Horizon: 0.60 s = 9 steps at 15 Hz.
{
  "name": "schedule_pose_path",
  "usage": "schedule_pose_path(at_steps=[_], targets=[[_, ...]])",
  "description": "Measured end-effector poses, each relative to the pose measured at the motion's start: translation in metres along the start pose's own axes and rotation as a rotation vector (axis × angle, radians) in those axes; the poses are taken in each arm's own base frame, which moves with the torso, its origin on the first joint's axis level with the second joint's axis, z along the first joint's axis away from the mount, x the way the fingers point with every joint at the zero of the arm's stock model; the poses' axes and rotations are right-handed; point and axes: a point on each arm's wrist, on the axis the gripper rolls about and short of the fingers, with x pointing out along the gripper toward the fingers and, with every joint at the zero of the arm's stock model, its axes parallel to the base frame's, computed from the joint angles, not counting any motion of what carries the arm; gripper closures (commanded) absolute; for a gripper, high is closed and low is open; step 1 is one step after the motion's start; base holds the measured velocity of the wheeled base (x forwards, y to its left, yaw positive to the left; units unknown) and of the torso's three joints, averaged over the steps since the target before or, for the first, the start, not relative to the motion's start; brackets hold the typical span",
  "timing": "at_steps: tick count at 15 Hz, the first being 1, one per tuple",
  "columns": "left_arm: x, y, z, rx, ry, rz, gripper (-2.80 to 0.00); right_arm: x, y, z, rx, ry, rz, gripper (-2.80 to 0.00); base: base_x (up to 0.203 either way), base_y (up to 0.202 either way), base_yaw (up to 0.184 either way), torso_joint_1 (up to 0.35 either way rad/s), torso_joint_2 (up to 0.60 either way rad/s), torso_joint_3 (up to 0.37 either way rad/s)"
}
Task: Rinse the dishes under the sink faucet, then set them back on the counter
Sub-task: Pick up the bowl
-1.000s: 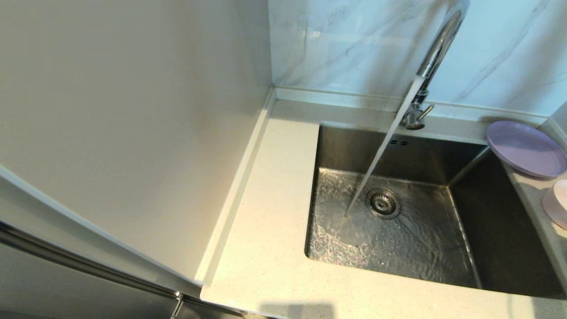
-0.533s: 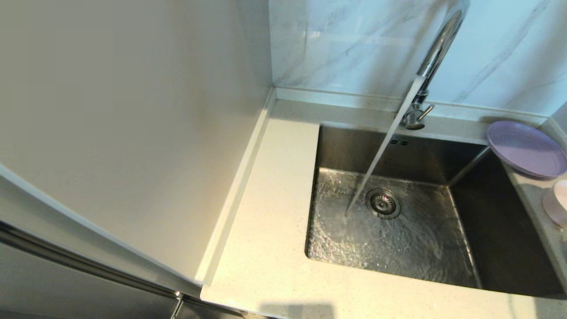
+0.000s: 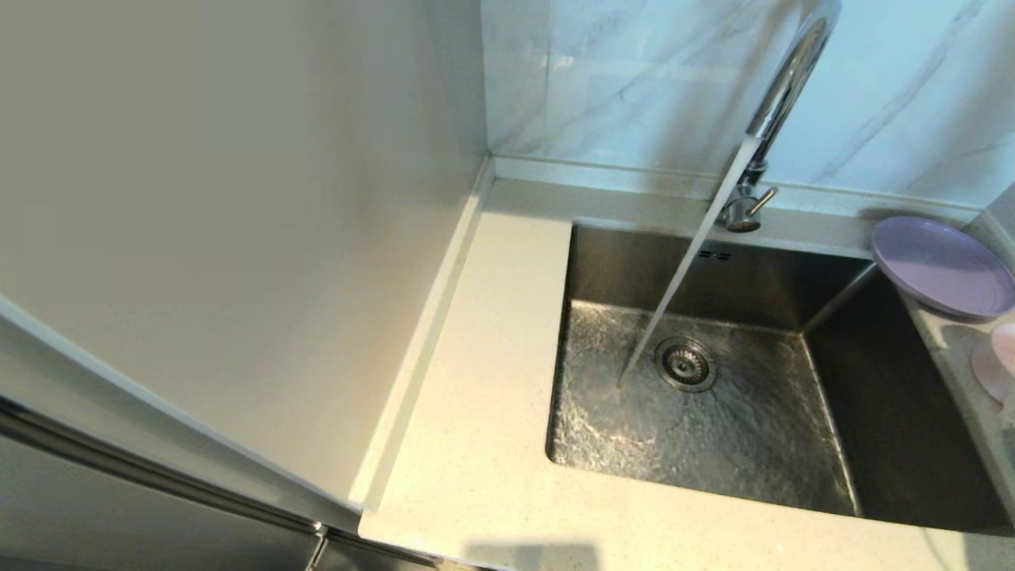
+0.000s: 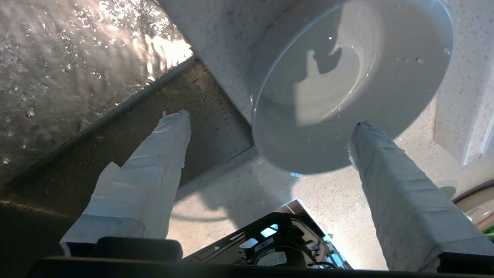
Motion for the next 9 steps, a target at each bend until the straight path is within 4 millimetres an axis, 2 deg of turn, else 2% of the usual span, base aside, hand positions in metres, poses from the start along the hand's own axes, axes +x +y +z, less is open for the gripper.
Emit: schedule_pose_path(at_steps=[6,7,9], targets=[[0.0,0.0,0.0,0.0,0.0,0.0,0.0,0.03,-0.004,0.014,-0.014,0.065,-0.016,-2.8,0.0,0.0,0.0,0.0,0.0,0.0],[0.0,0.0,0.0,0.0,0.0,-0.001,0.0,0.034,-0.004,0.017,-0.013,0.056,-0.015,0.0,0.0,0.0,0.0,0.0,0.0,0.0],[0.0,0.0,0.0,0.0,0.0,0.0,0.0,0.039,-0.003,0.02,-0.02,0.054,-0.015,0.0,0.0,0.0,0.0,0.0,0.0,0.0]])
